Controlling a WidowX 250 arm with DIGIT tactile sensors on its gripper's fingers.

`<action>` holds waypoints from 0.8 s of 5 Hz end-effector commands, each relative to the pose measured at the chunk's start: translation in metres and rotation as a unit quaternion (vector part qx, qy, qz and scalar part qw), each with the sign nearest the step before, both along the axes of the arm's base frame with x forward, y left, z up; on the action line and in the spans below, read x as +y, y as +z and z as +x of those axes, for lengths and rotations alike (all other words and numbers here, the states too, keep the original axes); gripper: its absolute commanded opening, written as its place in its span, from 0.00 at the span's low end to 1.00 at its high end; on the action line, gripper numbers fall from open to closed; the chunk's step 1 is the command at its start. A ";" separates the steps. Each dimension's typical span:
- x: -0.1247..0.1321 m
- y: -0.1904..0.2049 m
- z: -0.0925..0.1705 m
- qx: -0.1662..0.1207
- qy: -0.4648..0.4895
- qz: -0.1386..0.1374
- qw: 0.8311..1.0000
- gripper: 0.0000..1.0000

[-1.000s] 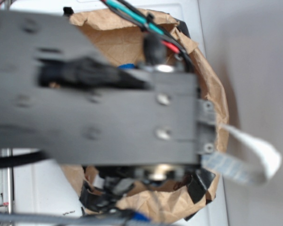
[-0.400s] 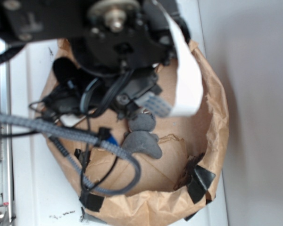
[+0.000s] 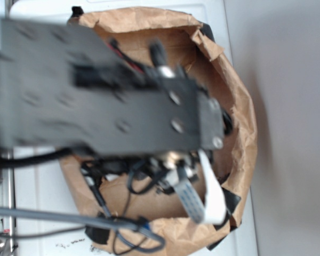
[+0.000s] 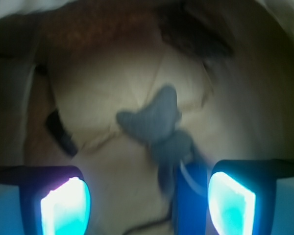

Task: Grab the gray animal.

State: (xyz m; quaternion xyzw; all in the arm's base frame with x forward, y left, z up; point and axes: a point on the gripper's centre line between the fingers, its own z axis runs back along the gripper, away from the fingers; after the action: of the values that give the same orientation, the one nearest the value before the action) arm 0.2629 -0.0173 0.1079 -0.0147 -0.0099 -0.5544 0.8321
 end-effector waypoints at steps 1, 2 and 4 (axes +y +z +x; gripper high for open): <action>-0.017 -0.038 0.023 -0.021 -0.085 -0.027 0.996 1.00; -0.005 -0.050 0.033 -0.014 -0.095 -0.026 0.995 1.00; 0.000 -0.068 0.040 -0.016 -0.099 0.008 0.995 0.00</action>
State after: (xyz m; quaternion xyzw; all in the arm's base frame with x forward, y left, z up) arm 0.2906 -0.0168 0.0289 -0.0304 0.0135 -0.6283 0.7772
